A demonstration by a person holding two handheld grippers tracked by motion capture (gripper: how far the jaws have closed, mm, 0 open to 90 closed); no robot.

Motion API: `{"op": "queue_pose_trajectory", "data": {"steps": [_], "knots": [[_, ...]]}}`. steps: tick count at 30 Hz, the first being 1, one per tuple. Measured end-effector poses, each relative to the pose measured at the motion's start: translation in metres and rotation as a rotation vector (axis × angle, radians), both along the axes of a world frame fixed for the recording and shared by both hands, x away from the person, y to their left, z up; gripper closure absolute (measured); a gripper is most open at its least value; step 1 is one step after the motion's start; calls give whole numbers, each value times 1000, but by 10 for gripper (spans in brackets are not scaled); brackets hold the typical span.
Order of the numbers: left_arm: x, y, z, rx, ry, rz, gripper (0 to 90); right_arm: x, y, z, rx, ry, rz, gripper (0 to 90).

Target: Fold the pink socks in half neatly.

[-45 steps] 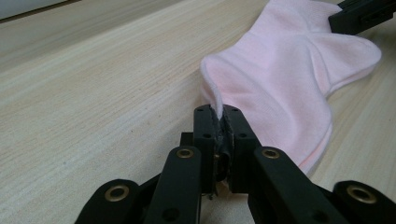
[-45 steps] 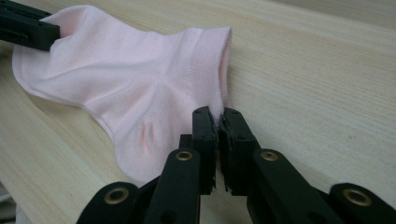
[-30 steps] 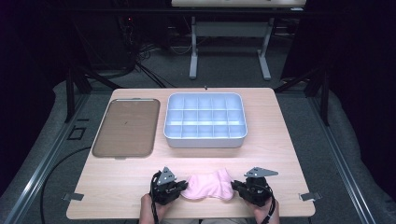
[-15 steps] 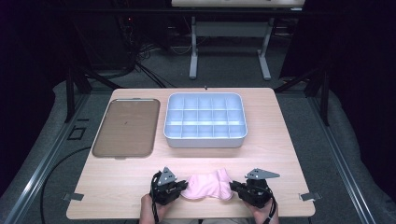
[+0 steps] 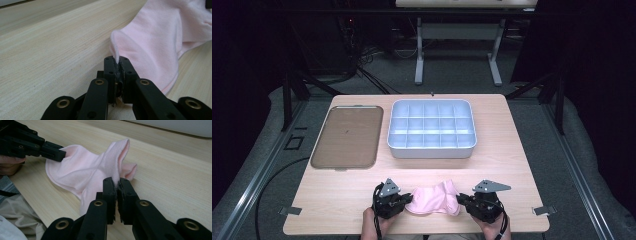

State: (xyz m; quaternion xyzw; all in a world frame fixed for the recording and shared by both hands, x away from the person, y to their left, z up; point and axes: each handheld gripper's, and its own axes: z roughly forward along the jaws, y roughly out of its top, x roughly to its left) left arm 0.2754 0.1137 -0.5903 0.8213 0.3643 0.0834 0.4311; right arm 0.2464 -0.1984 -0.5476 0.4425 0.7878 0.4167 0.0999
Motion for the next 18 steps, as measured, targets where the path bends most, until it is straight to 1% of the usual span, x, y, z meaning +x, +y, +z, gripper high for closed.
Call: {"op": "queue_pose_trajectory", "data": {"steps": [1,3,4,7,8,9,10,12,14,15,16,18], "knots": [[0,0,0,0,0,0,853,0,0,1,-10,0,8,851],[0,0,0,-2,0,1,853,1,3,4,-14,1,15,851],[0,0,0,-1,0,1,853,1,4,6,-7,-1,23,851],[0,0,0,-1,3,0,853,1,8,13,-10,-14,43,851],[0,0,0,-1,3,0,853,1,7,18,-39,20,75,851],[0,0,0,-7,6,2,853,2,8,21,-27,35,109,851],[0,0,0,-7,6,2,853,3,12,21,3,12,115,850],[0,0,0,0,2,-1,853,5,18,21,45,-10,137,850],[0,0,0,-3,5,1,853,7,27,21,75,-34,163,851],[0,0,0,-6,5,2,853,7,32,22,38,-44,139,851],[1,0,0,-6,6,2,853,7,37,23,9,-44,136,850],[1,0,0,-9,9,2,853,9,44,22,-7,-35,153,851]]}}
